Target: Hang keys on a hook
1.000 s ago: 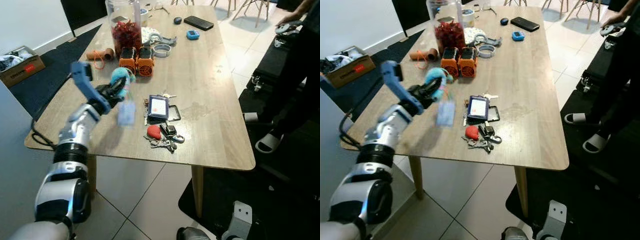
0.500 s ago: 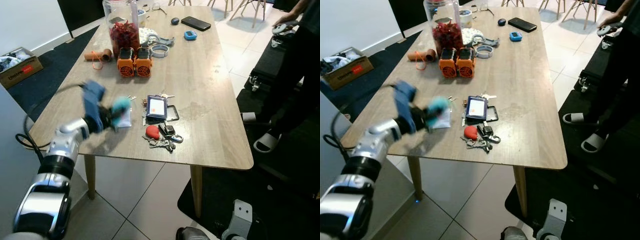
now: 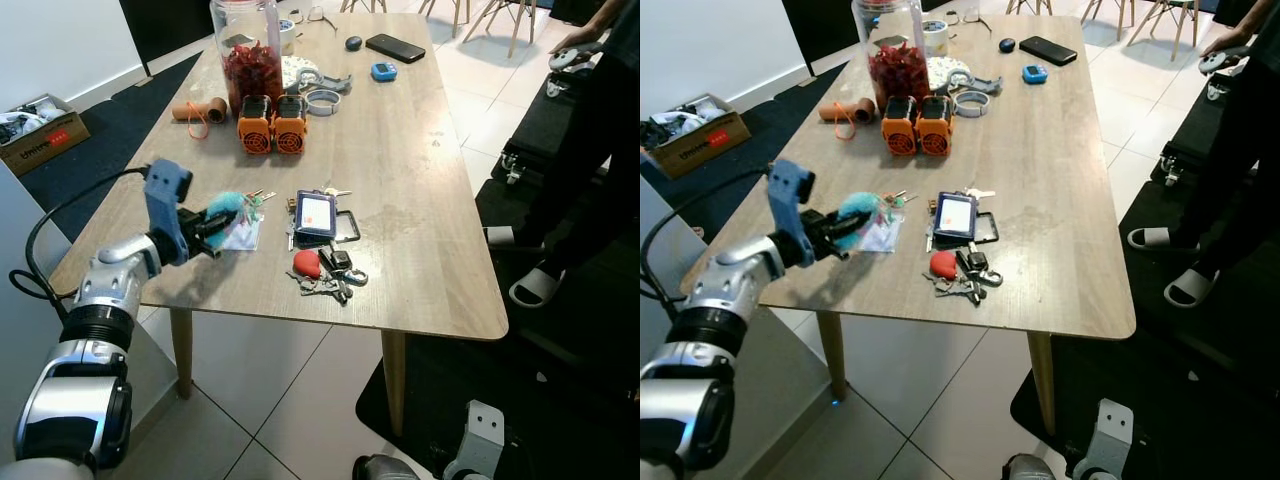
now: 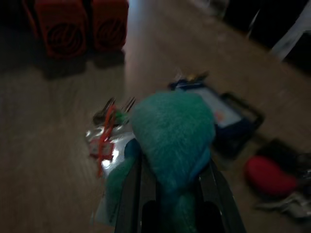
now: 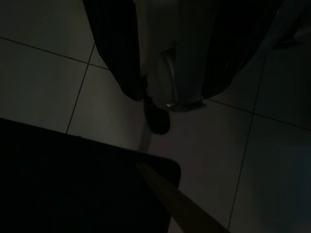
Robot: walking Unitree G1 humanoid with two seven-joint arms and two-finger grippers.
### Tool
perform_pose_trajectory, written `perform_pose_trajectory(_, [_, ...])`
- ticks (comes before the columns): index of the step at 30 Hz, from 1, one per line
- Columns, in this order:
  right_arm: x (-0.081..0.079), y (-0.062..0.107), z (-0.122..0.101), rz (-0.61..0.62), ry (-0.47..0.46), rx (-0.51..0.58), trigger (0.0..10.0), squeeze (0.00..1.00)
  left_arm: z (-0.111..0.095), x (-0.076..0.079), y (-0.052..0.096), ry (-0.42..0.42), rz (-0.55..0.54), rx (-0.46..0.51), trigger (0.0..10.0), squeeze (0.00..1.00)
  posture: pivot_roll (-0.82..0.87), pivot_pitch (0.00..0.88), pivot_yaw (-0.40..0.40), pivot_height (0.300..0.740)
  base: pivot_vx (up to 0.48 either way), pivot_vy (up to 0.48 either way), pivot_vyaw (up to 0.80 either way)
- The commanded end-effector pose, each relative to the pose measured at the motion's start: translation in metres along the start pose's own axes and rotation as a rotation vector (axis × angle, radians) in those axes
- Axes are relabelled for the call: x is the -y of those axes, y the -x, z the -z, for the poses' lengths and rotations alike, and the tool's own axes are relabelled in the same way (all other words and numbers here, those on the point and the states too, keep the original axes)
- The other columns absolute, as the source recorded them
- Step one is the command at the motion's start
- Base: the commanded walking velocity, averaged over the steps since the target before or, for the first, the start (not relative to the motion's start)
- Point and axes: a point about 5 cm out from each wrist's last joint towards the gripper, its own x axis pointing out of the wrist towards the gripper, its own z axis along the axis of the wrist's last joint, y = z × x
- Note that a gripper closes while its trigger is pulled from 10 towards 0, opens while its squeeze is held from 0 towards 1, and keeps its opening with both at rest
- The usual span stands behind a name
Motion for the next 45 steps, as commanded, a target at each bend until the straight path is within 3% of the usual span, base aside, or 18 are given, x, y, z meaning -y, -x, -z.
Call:
perform_pose_trajectory(1, [0.001, 0.001, 0.007, 0.005, 0.0, -0.027, 10.0, 0.0, -0.008, 0.001, 0.008, 0.106, 0.096, 0.081, 0.0, 0.0, 0.03, 0.073, 0.034, 0.74, 0.0, 0.0, 0.0])
perform_pose_trajectory(2, [0.001, 0.001, 0.006, 0.005, 0.0, -0.026, 10.0, 0.0, -0.014, 0.0, 0.02, 0.197, 0.197, 0.131, 0.0, 0.0, 0.04, 0.072, 0.033, 0.74, 0.0, 0.0, 0.0])
perform_pose_trajectory(6, [0.001, 0.001, 0.006, 0.004, 0.001, -0.025, 10.0, 0.0, -0.011, 0.001, 0.037, 0.233, 0.306, 0.09, 0.0, 0.0, 0.04, 0.071, 0.033, 0.74, 0.0, 0.0, 0.0])
perform_pose_trajectory(12, [0.002, 0.001, 0.005, 0.004, 0.003, -0.024, 10.0, 0.0, -0.003, 0.002, 0.067, 0.251, 0.439, -0.045, 0.0, 0.0, 0.03, 0.065, 0.031, 0.74, 0.0, 0.0, 0.0])
perform_pose_trajectory(14, [0.003, 0.001, 0.005, 0.007, 0.003, -0.023, 10.0, 0.0, 0.008, 0.0, 0.089, 0.206, 0.467, -0.21, 0.0, 0.0, 0.03, 0.061, 0.032, 0.74, 0.0, 0.0, 0.0])
perform_pose_trajectory(15, [0.003, 0.001, 0.005, 0.007, 0.003, -0.023, 10.0, 0.0, 0.008, 0.0, 0.089, 0.206, 0.467, -0.21, 0.0, 0.0, 0.03, 0.061, 0.032, 0.74, 0.0, 0.0, 0.0])
perform_pose_trajectory(16, [0.004, 0.002, 0.005, 0.008, 0.003, -0.024, 10.0, 0.0, 0.016, -0.001, 0.1, 0.183, 0.469, -0.308, 0.0, 0.0, 0.03, 0.061, 0.032, 0.74, 0.0, 0.0, 0.0])
perform_pose_trajectory(20, [0.004, 0.002, 0.006, 0.008, 0.005, -0.026, 10.0, 0.0, 0.032, -0.004, 0.12, 0.174, 0.447, -0.459, 0.0, 0.0, 0.04, 0.059, 0.028, 0.74, 0.0, 0.0, 0.0])
perform_pose_trajectory(27, [0.004, 0.002, 0.007, 0.005, 0.007, -0.03, 10.0, 0.0, 0.062, -0.005, 0.159, 0.246, 0.374, -0.68, 0.0, 0.0, 0.04, 0.062, 0.023, 0.74, 0.0, 0.0, 0.0])
perform_pose_trajectory(29, [0.003, 0.002, 0.007, 0.003, 0.009, -0.031, 10.0, 0.0, 0.083, -0.006, 0.181, 0.26, 0.336, -0.821, 0.0, 0.0, 0.04, 0.066, 0.021, 0.74, 0.0, 0.0, 0.0])
perform_pose_trajectory(30, [0.003, 0.002, 0.007, 0.003, 0.009, -0.031, 10.0, 0.0, 0.083, -0.006, 0.181, 0.26, 0.336, -0.821, 0.0, 0.0, 0.04, 0.066, 0.021, 0.74, 0.0, 0.0, 0.0])
perform_pose_trajectory(32, [0.003, 0.002, 0.007, 0.002, 0.009, -0.031, 10.0, 0.0, 0.104, -0.005, 0.196, 0.254, 0.283, -0.903, 0.0, 0.0, 0.04, 0.066, 0.022, 0.74, 0.0, 0.0, 0.0])
perform_pose_trajectory(36, [0.003, 0.002, 0.007, 0.003, 0.009, -0.031, 10.0, 0.0, 0.126, -0.004, 0.202, 0.201, 0.187, -0.914, 0.0, 0.0, 0.04, 0.067, 0.022, 0.74, 0.0, 0.0, 0.0])
perform_pose_trajectory(37, [0.003, 0.002, 0.008, 0.005, 0.01, -0.033, 10.0, 0.0, 0.15, -0.002, 0.203, 0.099, 0.048, -0.909, 0.0, 0.0, 0.04, 0.068, 0.023, 0.74, 0.0, 0.0, 0.0])
perform_pose_trajectory(39, [0.004, 0.002, 0.008, 0.006, 0.01, -0.033, 10.0, 0.0, 0.161, -0.001, 0.203, 0.045, -0.02, -0.902, 0.0, 0.0, 0.04, 0.068, 0.022, 0.74, 0.0, 0.0, 0.0])
perform_pose_trajectory(41, [0.005, 0.003, 0.009, 0.011, 0.017, -0.034, 10.0, 0.0, 0.183, -0.004, 0.199, -0.1, -0.299, -0.892, 0.0, 0.0, 0.04, 0.064, 0.019, 0.74, 0.0, 0.0, 0.0])
perform_pose_trajectory(43, [0.006, 0.003, 0.009, 0.018, 0.021, -0.03, 10.0, 0.0, 0.193, -0.004, 0.193, -0.056, -0.541, -0.781, 0.0, 0.0, 0.03, 0.063, 0.022, 0.74, 0.0, 0.0, 0.0])
perform_pose_trajectory(45, [0.006, 0.003, 0.009, 0.021, 0.021, -0.028, 10.0, 0.0, 0.197, -0.003, 0.191, -0.015, -0.606, -0.743, 0.0, 0.0, 0.03, 0.062, 0.023, 0.74, 0.0, 0.0, 0.0])
